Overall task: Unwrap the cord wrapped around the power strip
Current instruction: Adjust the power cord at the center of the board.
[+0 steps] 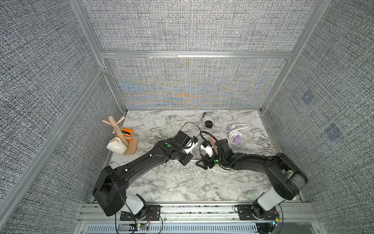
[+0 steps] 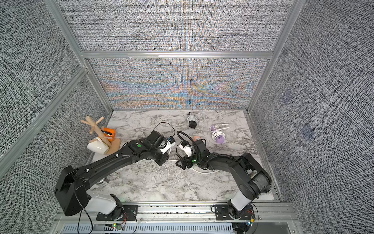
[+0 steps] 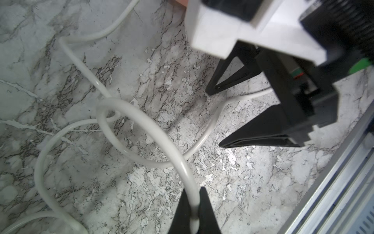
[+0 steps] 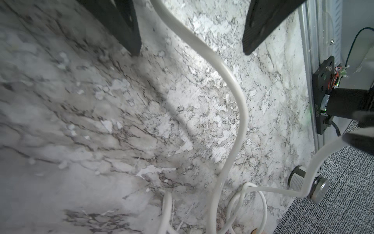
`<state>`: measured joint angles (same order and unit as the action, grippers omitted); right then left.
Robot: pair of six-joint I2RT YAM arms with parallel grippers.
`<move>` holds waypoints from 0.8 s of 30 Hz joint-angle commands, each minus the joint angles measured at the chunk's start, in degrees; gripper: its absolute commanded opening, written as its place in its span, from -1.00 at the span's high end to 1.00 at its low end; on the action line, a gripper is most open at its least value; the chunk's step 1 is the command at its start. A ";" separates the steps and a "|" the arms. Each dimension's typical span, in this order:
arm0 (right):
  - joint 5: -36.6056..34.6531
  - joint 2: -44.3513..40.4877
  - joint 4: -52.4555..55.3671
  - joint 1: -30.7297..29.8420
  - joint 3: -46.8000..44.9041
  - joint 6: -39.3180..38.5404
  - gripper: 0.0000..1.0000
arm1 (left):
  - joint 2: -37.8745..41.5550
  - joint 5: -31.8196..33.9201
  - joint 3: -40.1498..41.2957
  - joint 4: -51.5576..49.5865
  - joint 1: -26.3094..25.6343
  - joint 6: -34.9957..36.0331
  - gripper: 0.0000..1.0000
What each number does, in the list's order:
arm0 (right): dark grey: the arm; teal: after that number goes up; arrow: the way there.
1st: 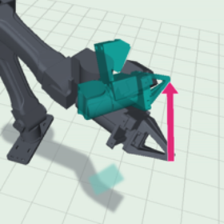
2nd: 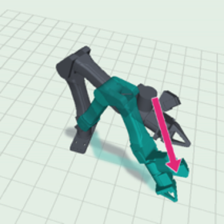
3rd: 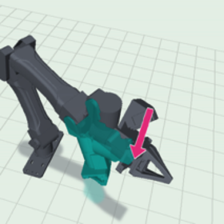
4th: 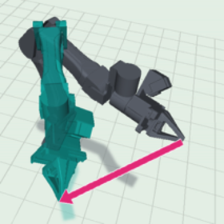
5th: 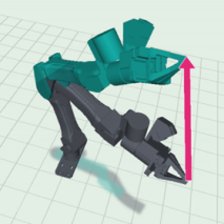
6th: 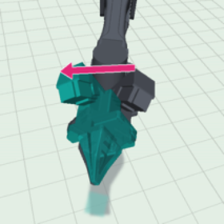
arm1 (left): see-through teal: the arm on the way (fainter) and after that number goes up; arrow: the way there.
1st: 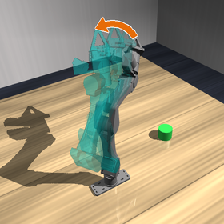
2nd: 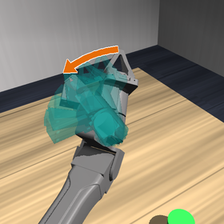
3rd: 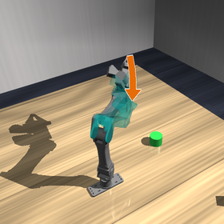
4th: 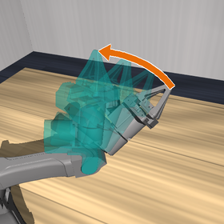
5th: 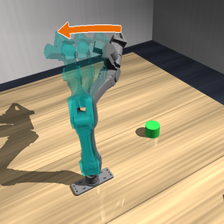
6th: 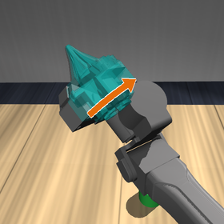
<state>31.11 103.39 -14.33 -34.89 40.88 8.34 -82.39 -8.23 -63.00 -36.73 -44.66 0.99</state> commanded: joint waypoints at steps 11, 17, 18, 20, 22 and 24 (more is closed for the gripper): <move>-8.76 -2.86 0.99 0.18 -3.05 -0.31 0.63 | -1.44 7.26 -1.49 -5.68 0.57 -0.91 1.00; -16.90 -8.00 8.97 1.21 -6.64 3.95 0.79 | -5.98 16.07 -3.68 -11.15 1.06 -4.72 1.00; -17.74 -8.81 10.07 1.40 -7.25 4.72 0.79 | -6.78 17.44 -3.94 -11.78 1.20 -5.45 1.00; -18.99 -10.48 12.25 2.11 -9.02 6.98 0.84 | -8.53 20.13 -4.23 -13.38 1.95 -7.37 1.00; -18.91 -11.95 13.31 3.50 -10.85 9.03 0.87 | -10.34 22.29 -4.23 -14.52 3.47 -9.49 1.00; -19.27 -13.07 14.82 4.75 -11.50 10.46 0.87 | -12.26 24.29 -4.16 -15.96 5.41 -11.72 1.00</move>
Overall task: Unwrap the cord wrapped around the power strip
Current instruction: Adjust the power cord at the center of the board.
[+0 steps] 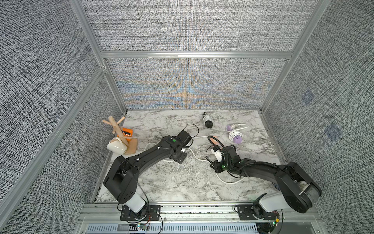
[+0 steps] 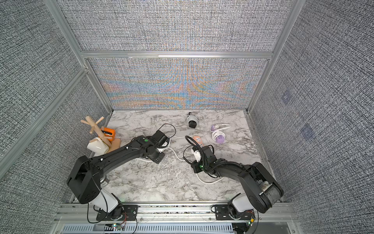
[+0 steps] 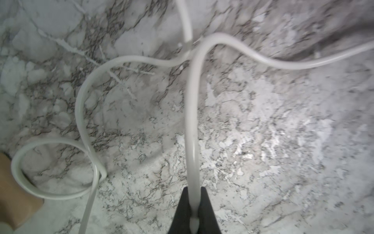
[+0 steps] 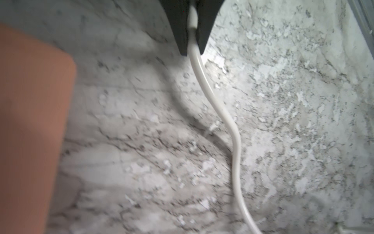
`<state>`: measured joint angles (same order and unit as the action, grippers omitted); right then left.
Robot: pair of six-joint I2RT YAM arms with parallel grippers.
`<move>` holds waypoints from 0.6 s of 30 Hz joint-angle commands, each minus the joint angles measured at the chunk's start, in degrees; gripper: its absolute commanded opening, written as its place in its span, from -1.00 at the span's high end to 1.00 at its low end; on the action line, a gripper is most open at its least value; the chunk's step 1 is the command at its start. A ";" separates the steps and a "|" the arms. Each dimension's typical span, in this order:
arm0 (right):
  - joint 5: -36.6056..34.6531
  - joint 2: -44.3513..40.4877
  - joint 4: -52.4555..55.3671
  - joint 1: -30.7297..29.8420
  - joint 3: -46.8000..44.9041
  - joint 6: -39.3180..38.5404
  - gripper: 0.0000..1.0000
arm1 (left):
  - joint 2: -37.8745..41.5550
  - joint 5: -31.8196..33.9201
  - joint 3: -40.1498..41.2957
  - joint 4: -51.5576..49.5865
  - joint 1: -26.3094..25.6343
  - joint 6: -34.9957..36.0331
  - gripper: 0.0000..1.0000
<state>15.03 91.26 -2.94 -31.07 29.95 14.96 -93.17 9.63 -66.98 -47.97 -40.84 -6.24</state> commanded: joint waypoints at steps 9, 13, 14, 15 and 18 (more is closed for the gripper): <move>-3.64 -3.51 13.49 8.02 0.00 6.31 0.89 | -5.30 8.09 1.58 -5.21 8.74 -11.43 1.00; -3.35 -3.95 15.31 7.97 0.24 5.99 0.89 | -7.21 8.99 1.82 -5.48 9.49 -12.03 1.00; -3.34 -3.83 15.71 7.89 0.41 5.92 0.89 | -7.46 9.00 1.86 -5.32 9.50 -12.12 1.00; -3.34 -3.58 16.05 7.63 0.54 5.92 0.88 | -7.56 8.96 1.81 -5.23 9.54 -12.21 1.00; -2.67 -3.22 17.02 6.32 1.34 5.22 0.78 | -7.13 7.53 1.59 -4.88 9.55 -11.83 1.00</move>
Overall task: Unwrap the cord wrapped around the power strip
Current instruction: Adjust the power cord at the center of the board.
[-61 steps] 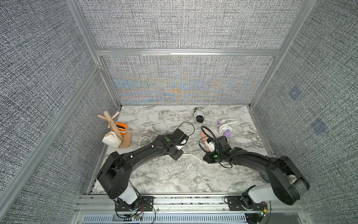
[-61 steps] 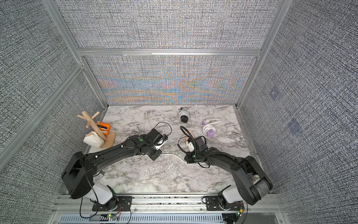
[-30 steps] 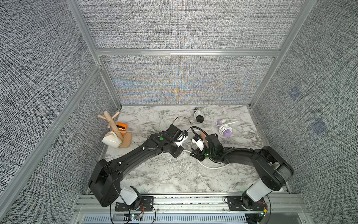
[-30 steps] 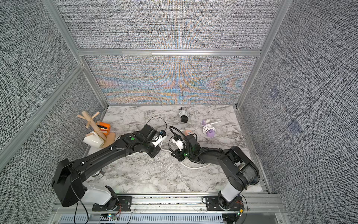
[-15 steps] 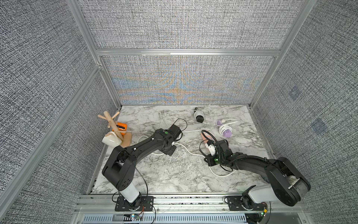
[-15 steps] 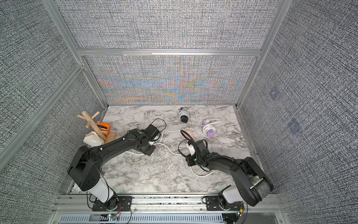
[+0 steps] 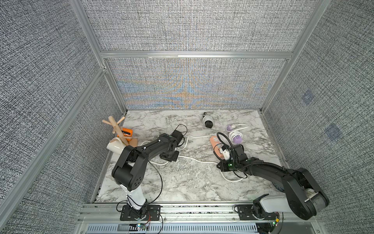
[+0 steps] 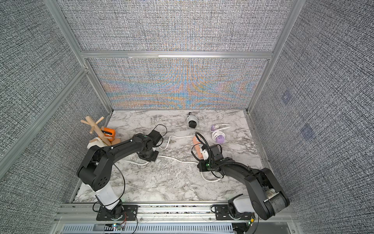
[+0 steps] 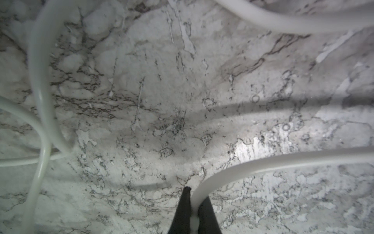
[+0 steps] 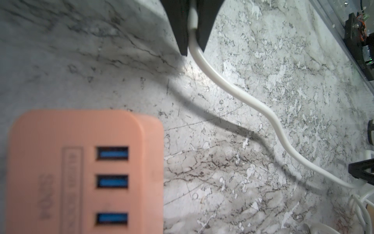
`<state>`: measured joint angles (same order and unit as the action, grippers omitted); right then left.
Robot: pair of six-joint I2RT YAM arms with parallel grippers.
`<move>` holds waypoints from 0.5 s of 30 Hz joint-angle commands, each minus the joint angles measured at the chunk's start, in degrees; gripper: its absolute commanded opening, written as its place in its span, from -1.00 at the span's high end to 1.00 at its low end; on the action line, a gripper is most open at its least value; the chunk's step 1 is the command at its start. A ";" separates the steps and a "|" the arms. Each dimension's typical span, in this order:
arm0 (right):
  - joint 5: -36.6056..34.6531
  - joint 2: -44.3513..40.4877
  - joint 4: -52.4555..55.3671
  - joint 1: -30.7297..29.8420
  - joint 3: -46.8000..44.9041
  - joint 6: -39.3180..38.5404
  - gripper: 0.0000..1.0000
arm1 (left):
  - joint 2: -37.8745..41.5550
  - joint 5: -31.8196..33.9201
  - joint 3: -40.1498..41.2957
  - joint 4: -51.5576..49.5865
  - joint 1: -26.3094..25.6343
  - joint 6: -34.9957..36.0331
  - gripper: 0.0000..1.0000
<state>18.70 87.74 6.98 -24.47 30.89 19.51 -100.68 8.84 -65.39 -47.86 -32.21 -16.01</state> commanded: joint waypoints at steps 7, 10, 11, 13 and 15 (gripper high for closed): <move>-2.00 -1.75 8.66 -0.81 3.81 -0.03 0.14 | 2.45 5.96 0.58 -5.23 0.82 -0.97 0.46; -2.06 -1.69 11.19 -0.69 5.54 -1.10 -0.08 | 3.14 4.66 1.32 -5.22 0.82 -1.16 0.17; -2.11 -1.98 11.74 -0.62 6.01 -1.30 -0.14 | 3.43 4.27 1.53 -5.18 0.83 -1.25 0.04; -2.04 -3.09 13.19 -0.15 7.30 -1.83 -0.24 | 4.10 3.70 1.79 -5.07 0.83 -1.46 -0.25; -2.69 -4.50 14.79 0.92 9.32 -2.34 -0.30 | 4.97 3.26 1.84 -5.10 0.83 -1.43 -0.45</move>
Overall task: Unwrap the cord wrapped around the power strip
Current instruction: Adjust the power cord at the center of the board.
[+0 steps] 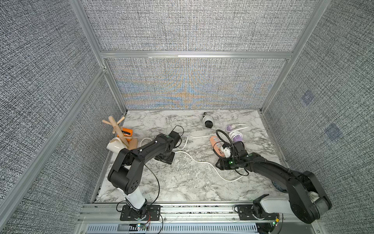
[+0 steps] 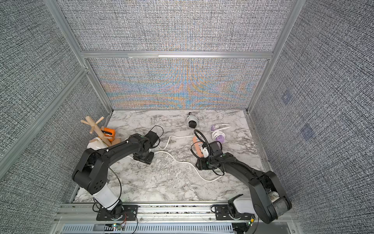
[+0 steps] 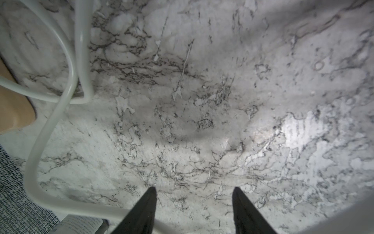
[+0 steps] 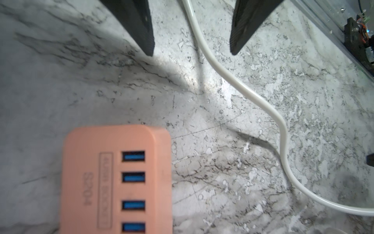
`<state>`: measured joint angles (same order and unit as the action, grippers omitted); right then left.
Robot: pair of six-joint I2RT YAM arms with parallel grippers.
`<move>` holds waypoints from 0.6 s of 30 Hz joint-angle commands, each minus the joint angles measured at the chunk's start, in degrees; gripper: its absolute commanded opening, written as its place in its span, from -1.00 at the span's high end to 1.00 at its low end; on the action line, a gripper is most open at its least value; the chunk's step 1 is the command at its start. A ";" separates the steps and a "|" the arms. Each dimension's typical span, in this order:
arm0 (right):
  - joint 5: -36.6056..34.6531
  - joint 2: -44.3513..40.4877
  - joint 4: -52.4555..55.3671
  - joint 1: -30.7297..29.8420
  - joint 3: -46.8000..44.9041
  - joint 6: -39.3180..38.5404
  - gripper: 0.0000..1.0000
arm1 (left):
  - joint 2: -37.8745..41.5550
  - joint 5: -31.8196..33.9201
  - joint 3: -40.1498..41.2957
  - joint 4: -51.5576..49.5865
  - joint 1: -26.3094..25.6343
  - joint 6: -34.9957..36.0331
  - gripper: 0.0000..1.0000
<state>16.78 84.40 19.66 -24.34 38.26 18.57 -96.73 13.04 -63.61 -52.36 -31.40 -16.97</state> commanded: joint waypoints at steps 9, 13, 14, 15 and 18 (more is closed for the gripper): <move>-13.03 6.90 8.18 4.52 17.18 -5.28 -0.31 | 5.75 -1.39 -4.09 -2.77 -0.11 0.35 -0.70; -15.95 14.36 8.37 4.48 23.64 -7.66 -0.52 | 7.91 -2.58 -4.34 -3.43 -0.07 1.01 -0.76; -15.62 15.66 7.75 4.50 24.53 -8.20 -0.57 | 8.42 -2.45 -4.16 -3.62 -0.07 0.98 -0.78; -15.46 17.34 7.58 4.47 25.69 -8.53 -0.60 | 8.89 -2.23 -4.07 -4.08 -0.09 1.06 -0.80; -15.85 21.44 7.81 4.52 28.45 -9.31 -0.62 | 10.52 -1.62 -4.06 -5.52 -0.07 1.26 -0.88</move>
<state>2.61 103.68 27.51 -19.86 65.06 11.44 -87.26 11.40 -67.68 -55.75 -31.46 -16.38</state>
